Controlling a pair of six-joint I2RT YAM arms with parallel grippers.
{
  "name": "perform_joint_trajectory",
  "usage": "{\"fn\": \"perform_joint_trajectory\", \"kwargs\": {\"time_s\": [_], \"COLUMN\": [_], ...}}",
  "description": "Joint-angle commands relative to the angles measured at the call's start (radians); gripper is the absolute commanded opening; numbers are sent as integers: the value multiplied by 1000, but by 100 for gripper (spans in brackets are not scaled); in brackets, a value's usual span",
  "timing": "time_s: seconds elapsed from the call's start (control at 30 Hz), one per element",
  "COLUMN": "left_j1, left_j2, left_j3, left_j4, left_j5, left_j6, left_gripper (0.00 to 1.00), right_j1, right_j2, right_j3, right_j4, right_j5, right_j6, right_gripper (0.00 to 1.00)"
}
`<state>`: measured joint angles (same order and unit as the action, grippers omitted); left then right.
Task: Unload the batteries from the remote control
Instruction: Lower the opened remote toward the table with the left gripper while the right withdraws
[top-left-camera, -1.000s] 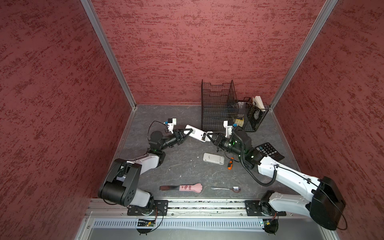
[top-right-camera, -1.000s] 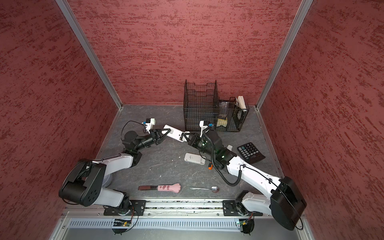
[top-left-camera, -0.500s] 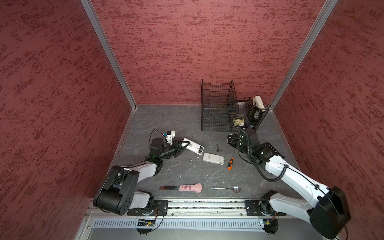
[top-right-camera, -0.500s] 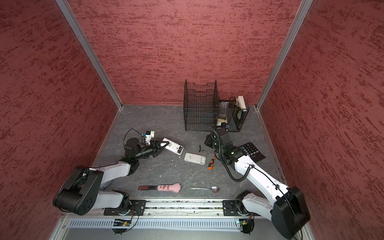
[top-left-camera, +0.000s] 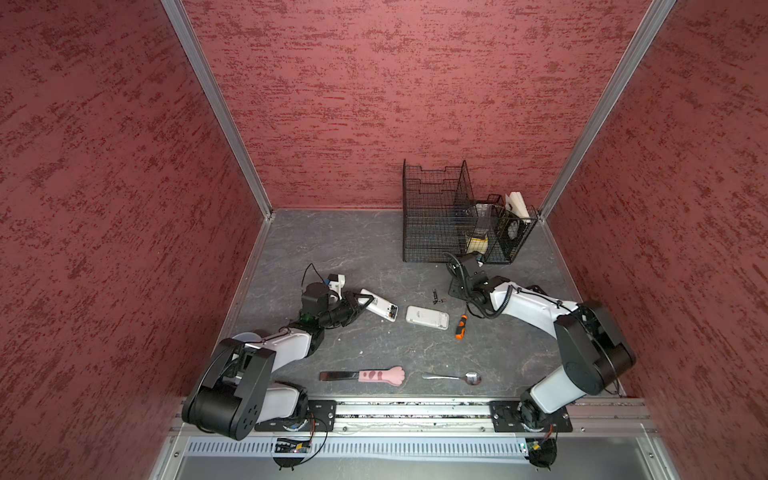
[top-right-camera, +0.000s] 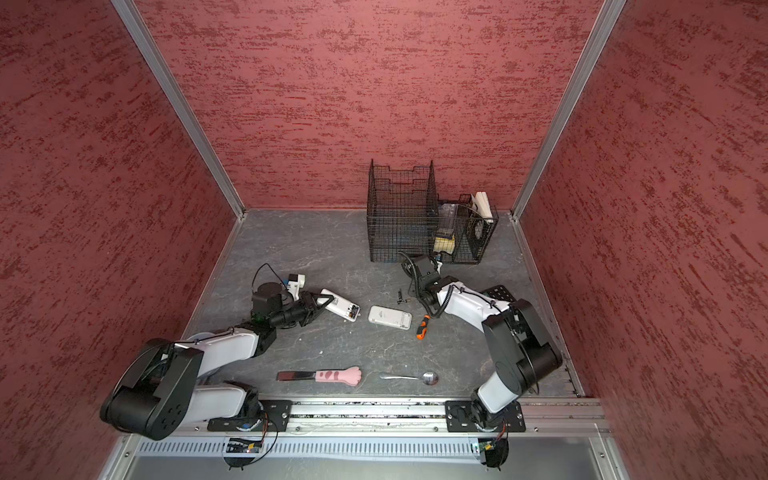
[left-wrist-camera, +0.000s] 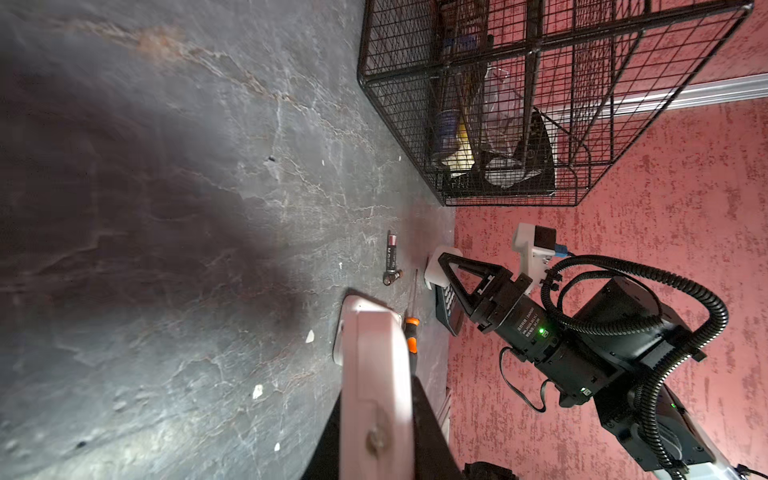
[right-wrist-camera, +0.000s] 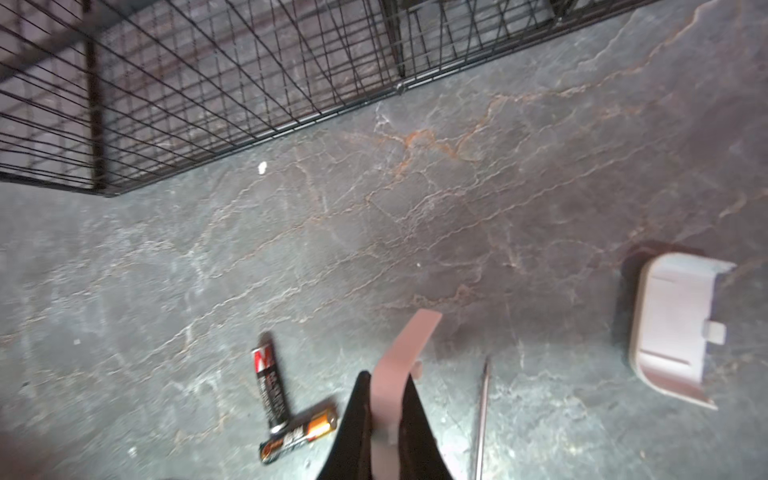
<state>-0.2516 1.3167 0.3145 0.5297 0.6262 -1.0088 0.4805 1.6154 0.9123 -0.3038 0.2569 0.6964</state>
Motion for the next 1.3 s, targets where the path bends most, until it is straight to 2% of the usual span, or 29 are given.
{"fn": "perform_joint_trajectory", "kwargs": {"time_s": [0.0, 0.13, 0.37, 0.7, 1.03, 1.27], "left_j1": [5, 6, 6, 6, -1, -2], "left_j2": [5, 8, 27, 78, 67, 90], "left_j3": [-8, -14, -26, -27, -20, -15], "left_j4": [-29, -43, -19, 6, -41, -41], "left_j5": [-20, -21, -16, -10, -35, -31], "left_j6": [58, 76, 82, 102, 144, 165], "left_gripper": [0, 0, 0, 0, 0, 0], "right_j1": [-5, -5, -5, -4, 3, 63], "right_j2": [48, 104, 166, 155, 37, -97], "right_j3": [51, 75, 121, 142, 100, 31], "right_j4": [-27, -26, -43, -61, -71, -93], "right_j5": [60, 68, 71, 65, 22, 23], "right_j6": [-31, -39, -49, -44, 2, 57], "right_gripper": [0, 0, 7, 34, 36, 37]}}
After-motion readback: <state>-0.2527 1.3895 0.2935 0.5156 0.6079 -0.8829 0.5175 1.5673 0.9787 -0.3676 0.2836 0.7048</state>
